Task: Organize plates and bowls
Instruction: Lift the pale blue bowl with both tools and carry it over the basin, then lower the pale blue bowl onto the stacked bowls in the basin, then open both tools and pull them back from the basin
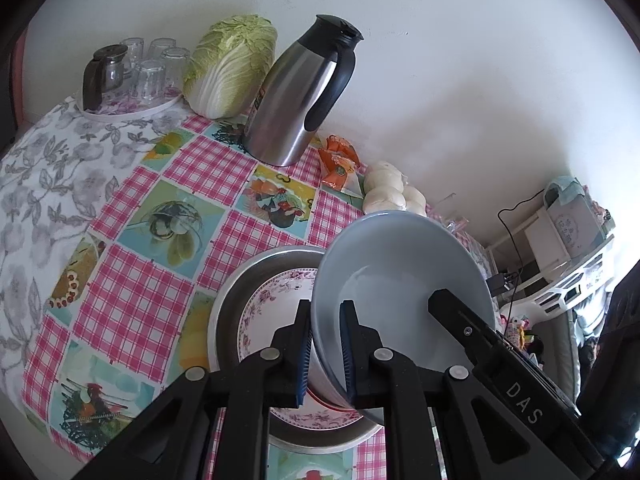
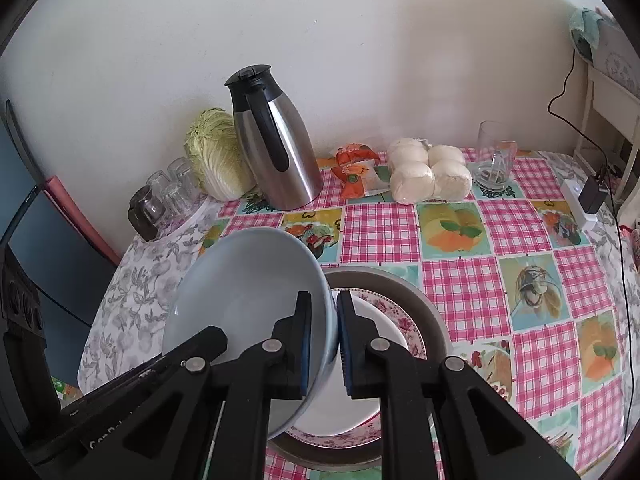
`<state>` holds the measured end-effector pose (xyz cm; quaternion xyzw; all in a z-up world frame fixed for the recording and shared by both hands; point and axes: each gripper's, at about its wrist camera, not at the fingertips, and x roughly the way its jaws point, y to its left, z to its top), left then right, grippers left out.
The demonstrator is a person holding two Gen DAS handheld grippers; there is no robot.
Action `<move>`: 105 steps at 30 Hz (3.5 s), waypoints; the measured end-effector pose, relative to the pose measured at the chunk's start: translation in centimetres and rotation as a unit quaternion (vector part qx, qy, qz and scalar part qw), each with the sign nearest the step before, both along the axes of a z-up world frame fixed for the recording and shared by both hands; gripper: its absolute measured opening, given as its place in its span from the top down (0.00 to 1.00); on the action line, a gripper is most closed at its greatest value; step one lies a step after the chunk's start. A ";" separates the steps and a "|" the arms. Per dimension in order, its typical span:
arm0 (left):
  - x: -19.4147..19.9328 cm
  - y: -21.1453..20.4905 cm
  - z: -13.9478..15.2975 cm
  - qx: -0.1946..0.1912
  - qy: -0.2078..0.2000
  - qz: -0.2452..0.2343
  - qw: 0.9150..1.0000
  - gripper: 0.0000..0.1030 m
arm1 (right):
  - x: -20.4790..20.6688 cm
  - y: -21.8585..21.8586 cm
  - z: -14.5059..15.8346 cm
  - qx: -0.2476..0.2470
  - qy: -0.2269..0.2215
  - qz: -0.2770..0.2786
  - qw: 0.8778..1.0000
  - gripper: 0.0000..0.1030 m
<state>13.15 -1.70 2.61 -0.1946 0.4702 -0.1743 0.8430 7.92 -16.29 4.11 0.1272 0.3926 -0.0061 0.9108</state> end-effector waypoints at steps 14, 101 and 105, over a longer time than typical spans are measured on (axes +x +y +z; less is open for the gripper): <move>1.1 -1.1 -2.2 0.006 0.031 -0.011 0.999 0.85 | 1.0 -0.6 -2.7 -0.009 0.045 -0.003 0.999 0.86; -4.3 1.7 -2.1 0.231 -0.045 0.090 0.968 0.00 | -5.7 -3.6 -2.5 -0.029 -0.013 -0.004 0.999 0.07; -5.4 2.0 -2.2 0.230 -0.054 0.084 0.968 0.00 | -6.6 -3.2 -2.9 -0.046 -0.013 0.001 0.999 0.07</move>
